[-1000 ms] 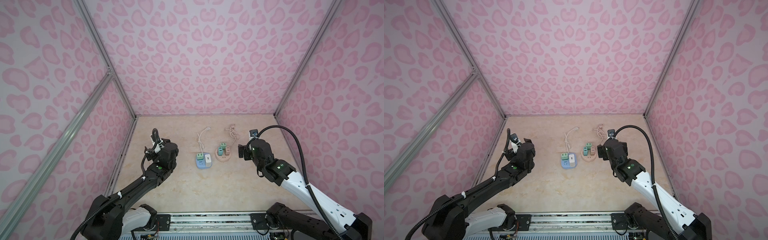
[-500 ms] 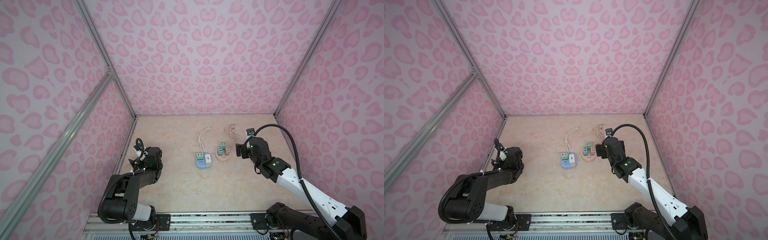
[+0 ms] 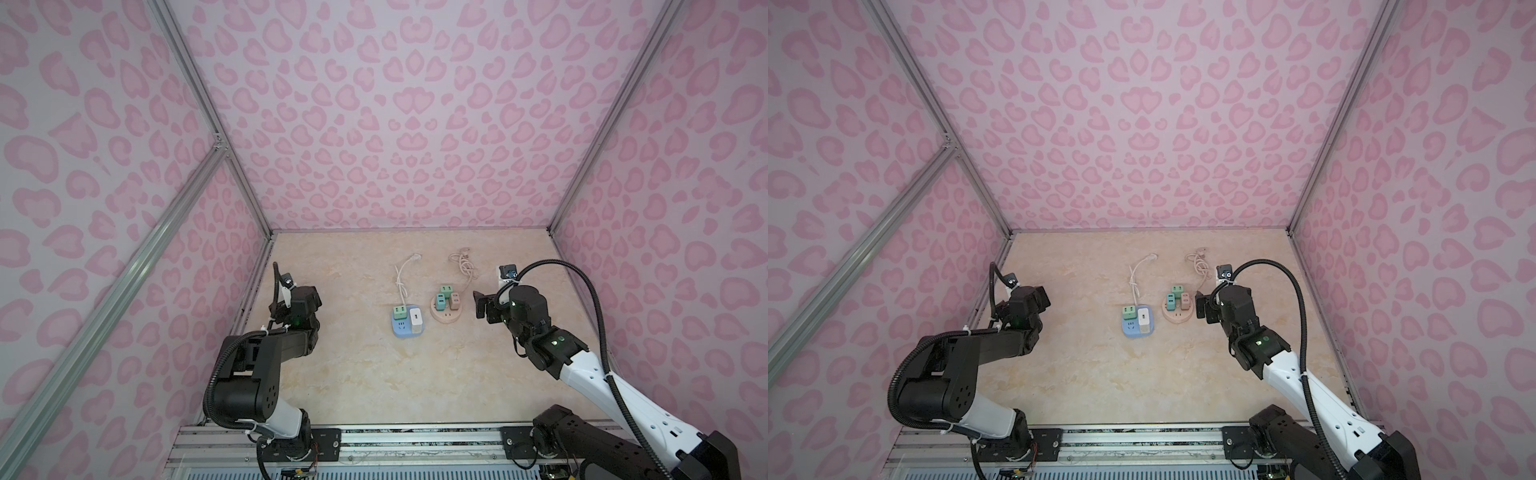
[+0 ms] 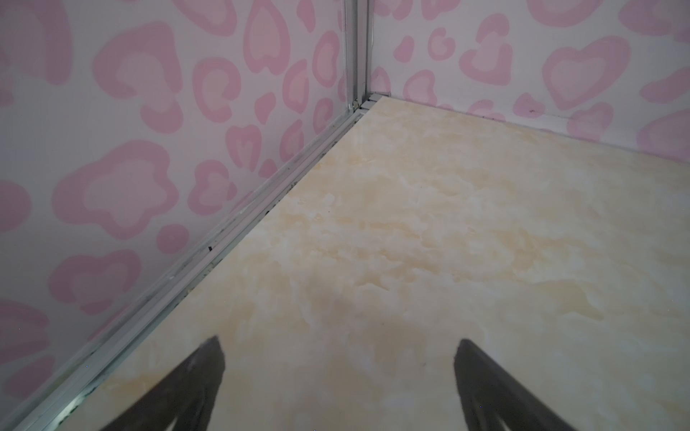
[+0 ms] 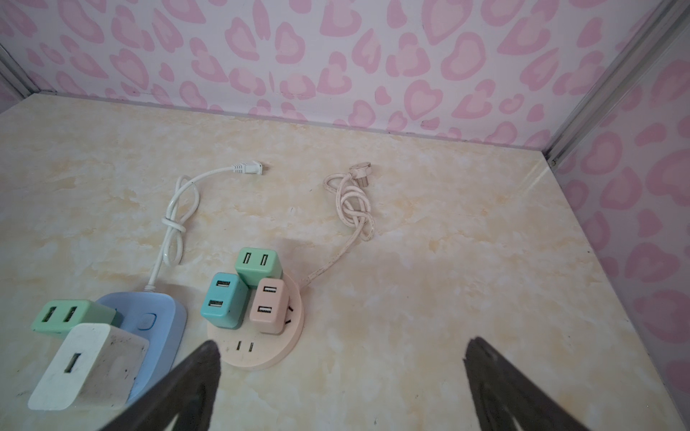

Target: Insert the plug

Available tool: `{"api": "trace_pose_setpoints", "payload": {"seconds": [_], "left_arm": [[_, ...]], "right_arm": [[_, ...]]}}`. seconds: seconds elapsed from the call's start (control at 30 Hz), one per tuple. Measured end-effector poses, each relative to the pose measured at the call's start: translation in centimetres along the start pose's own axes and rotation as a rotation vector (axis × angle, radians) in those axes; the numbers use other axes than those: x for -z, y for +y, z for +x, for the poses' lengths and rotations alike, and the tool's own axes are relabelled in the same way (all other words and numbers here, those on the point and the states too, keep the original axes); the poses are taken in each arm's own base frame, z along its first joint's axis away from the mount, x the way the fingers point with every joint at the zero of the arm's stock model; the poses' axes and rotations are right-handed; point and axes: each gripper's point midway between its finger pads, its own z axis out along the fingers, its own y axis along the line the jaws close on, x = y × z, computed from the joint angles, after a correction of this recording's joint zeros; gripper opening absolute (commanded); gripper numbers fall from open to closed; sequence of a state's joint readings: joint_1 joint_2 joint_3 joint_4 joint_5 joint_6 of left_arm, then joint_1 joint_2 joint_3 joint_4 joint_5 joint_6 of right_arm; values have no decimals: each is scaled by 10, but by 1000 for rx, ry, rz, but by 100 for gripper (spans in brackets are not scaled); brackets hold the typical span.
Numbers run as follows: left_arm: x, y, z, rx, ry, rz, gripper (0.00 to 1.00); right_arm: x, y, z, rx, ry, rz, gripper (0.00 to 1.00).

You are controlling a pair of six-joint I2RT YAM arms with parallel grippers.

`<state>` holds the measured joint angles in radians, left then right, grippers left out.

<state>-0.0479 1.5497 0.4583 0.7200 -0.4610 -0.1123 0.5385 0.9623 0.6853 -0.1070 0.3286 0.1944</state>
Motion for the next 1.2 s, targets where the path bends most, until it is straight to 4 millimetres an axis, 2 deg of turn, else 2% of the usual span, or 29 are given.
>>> {"api": "trace_pose_setpoints", "payload": {"seconds": [0.07, 0.17, 0.27, 0.37, 0.43, 0.5, 0.53, 0.6, 0.63, 0.67, 0.73, 0.83, 0.9, 1.0, 1.2], "left_arm": [[1, 2, 19, -15, 43, 15, 98], [2, -8, 12, 7, 15, 76, 98], [2, -10, 8, 19, -3, 93, 98], [2, -13, 6, 25, -11, 105, 98], [3, -13, 6, 28, -11, 108, 98], [3, -14, 6, 29, -11, 113, 98], [3, -14, 6, 29, -11, 113, 98], [3, -14, 6, 29, -11, 113, 98], [3, -14, 6, 29, -11, 113, 98], [3, -14, 6, 29, -11, 113, 98], [3, -14, 5, 29, -11, 114, 98], [3, -14, 5, 31, -14, 114, 98], [3, -14, 4, 31, -15, 116, 98], [3, -15, 4, 31, -15, 117, 98], [3, -15, 4, 32, -16, 117, 98]], "right_arm": [[1, 0, -2, 11, 16, 1, 99], [3, -4, -10, 35, 17, 27, 98], [-6, -26, -2, 77, 39, 113, 98], [-34, -65, 34, 118, 137, 249, 98], [-53, -97, 67, 101, 225, 349, 97], [-69, -118, 89, 93, 234, 419, 95], [-78, -123, 103, 98, 230, 427, 96], [-86, -128, 136, 99, 248, 417, 91], [-91, -133, 150, 75, 243, 399, 93], [-93, -138, 156, 51, 225, 398, 94], [-94, -141, 149, 25, 173, 391, 96], [-102, -134, 113, 14, 28, 357, 94], [-103, -131, 111, 16, 17, 343, 97], [-102, -131, 101, 17, -26, 341, 98], [-103, -125, 98, 37, -45, 322, 98]]}}
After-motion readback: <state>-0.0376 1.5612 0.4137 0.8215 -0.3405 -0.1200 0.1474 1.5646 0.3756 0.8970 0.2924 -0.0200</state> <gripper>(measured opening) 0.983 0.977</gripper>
